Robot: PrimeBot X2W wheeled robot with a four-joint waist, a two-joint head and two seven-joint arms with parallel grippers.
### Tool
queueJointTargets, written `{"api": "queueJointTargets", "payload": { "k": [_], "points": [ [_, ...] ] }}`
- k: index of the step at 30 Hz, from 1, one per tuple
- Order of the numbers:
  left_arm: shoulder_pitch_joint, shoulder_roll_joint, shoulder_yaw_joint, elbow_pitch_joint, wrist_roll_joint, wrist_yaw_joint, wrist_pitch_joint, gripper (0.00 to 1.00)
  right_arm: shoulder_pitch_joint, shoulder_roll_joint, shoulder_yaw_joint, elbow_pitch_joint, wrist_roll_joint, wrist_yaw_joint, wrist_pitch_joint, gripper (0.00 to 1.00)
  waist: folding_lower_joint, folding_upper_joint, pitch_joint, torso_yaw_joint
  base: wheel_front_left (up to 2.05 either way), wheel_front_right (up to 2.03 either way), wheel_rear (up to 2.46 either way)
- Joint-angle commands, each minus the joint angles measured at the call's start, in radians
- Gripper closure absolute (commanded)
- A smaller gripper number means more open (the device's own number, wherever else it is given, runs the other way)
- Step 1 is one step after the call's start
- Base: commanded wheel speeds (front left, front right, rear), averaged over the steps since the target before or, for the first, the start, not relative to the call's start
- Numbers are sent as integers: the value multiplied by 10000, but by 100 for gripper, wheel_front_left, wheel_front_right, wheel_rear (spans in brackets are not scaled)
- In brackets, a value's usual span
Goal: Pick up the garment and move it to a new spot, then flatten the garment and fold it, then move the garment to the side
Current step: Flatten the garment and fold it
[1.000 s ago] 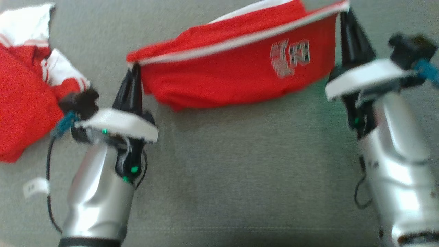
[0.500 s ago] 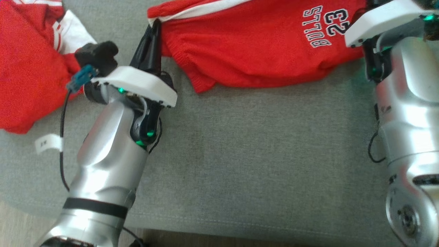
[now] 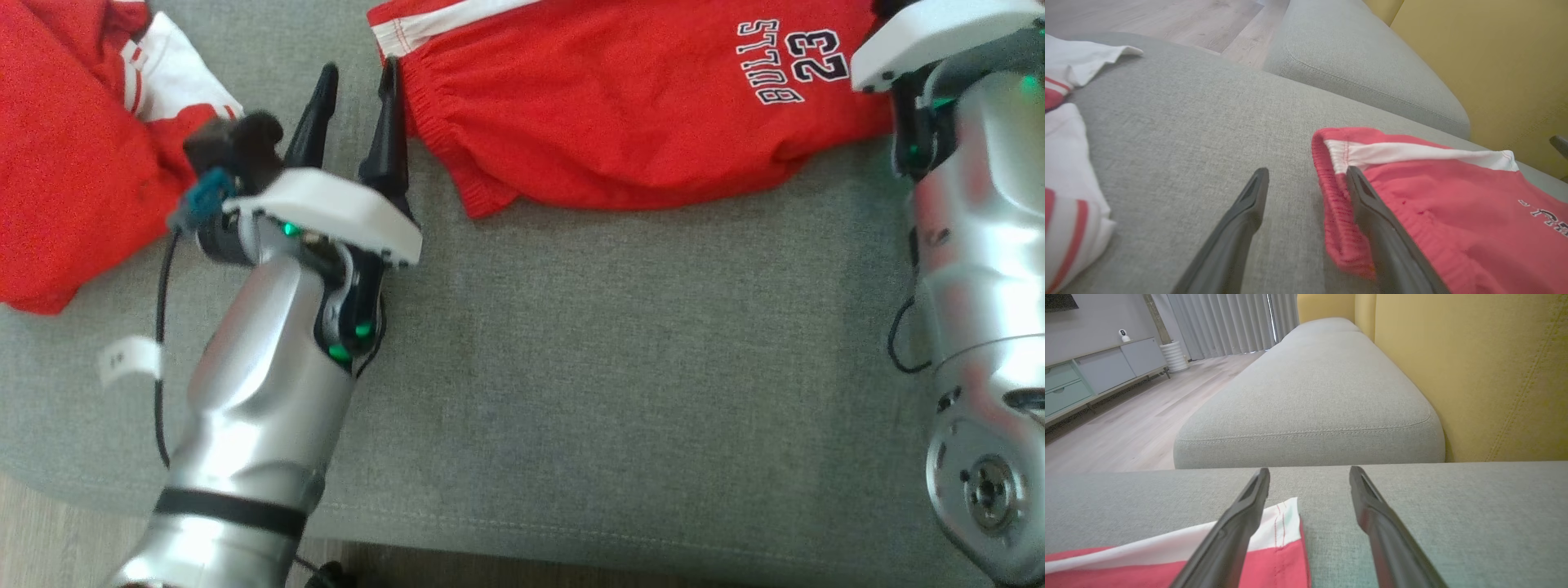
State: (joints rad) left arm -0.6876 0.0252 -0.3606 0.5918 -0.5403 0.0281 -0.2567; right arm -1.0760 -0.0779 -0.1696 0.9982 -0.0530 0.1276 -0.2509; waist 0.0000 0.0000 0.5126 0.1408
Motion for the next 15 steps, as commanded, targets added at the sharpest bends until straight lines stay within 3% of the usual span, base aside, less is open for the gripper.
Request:
{"api": "queueJointTargets", "payload": {
  "k": [1, 7, 15],
  "points": [
    [278, 250, 359, -373, 142, 79, -51, 0, 60, 241, 280, -163, 43, 31, -92, 0, 0, 0, -80, 4, 0, 0, 0],
    [1142, 250, 467, -719, 780, 200, -51, 0, 972, 119, 984, 480, 243, 31, -33, 0, 0, 0, -429, 11, 0, 0, 0],
    [1747, 250, 600, -1035, 1025, 294, -51, 0, 1469, -8, 1027, 1233, 199, 31, 627, 0, 0, 0, -609, -4, 0, 0, 0]
  ]
}}
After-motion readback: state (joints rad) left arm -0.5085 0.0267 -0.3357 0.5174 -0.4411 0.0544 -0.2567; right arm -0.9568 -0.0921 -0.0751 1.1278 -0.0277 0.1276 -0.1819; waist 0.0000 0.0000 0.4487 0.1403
